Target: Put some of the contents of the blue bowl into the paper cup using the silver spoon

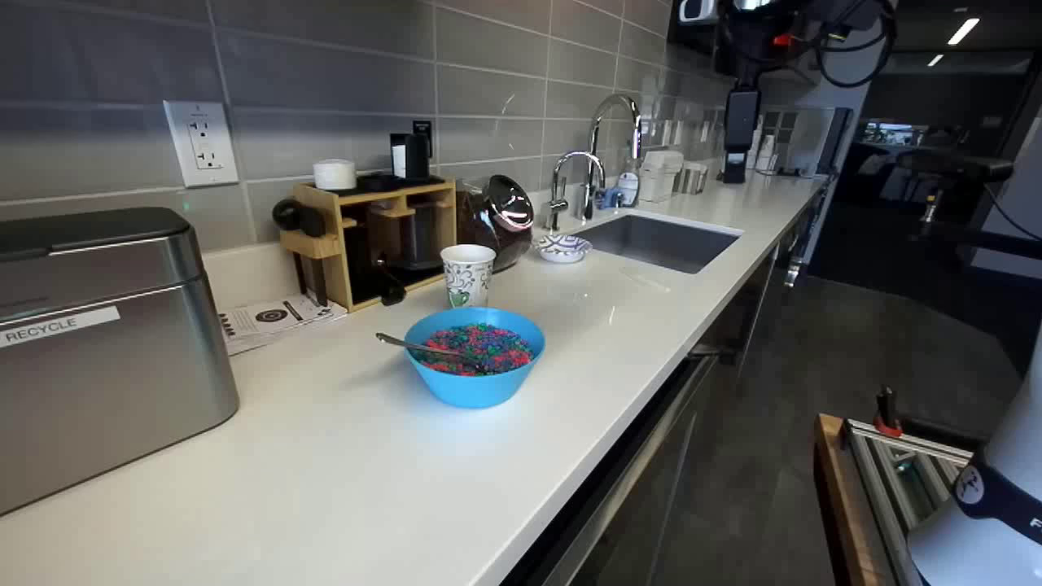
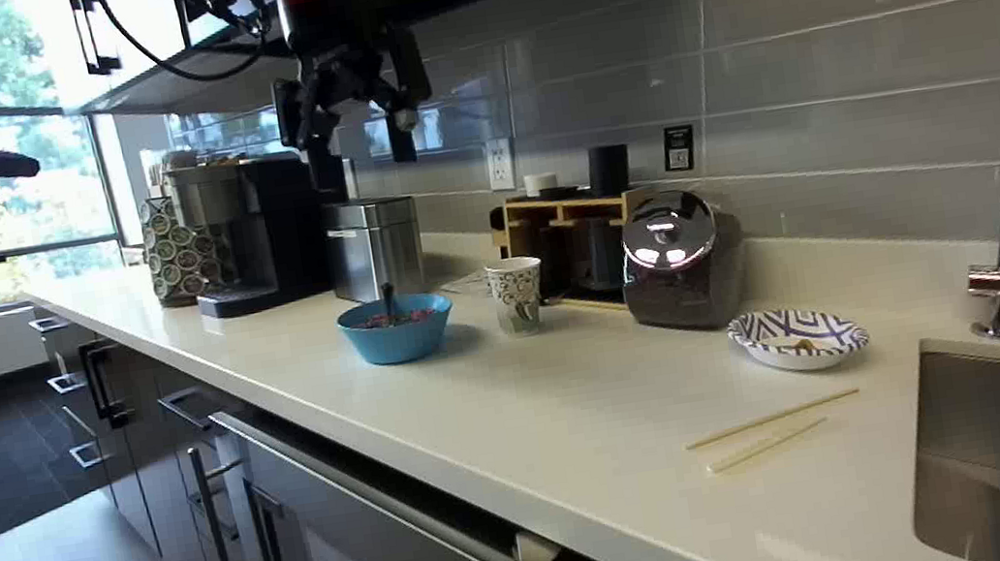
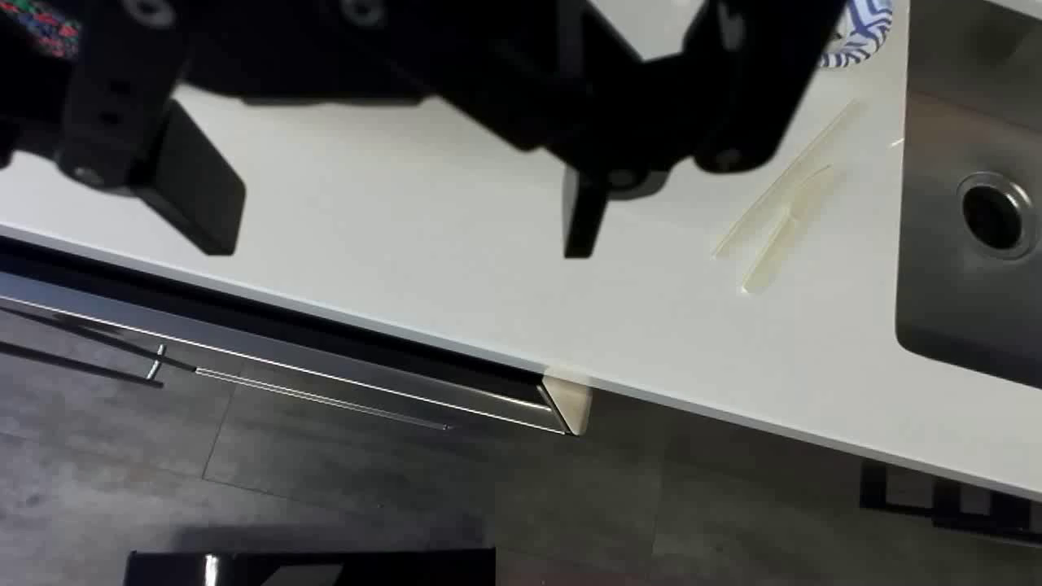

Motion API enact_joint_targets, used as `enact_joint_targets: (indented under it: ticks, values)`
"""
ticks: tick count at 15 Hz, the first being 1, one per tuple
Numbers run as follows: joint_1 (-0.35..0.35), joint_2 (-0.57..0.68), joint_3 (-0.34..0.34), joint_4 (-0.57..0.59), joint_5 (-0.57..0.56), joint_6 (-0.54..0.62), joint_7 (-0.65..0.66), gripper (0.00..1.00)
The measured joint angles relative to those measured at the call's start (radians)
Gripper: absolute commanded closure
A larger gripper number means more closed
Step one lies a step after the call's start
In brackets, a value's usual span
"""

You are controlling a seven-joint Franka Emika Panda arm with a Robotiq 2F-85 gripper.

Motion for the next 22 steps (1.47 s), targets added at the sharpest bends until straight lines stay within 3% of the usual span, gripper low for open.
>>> enact_joint_targets:
  ticks: [10,12,18,22]
  values:
    - [0.001,0.0,-0.001,0.0,0.0,0.0,0.0,0.0]
    - [0.026,0.004,-0.002,0.0,0.002,0.037,-0.039,0.0]
    - [0.203,0.095,0.027,-0.017,0.085,0.323,-0.118,0.0]
    - [0.284,0.178,0.03,-0.037,0.162,0.562,-0.228,0.0]
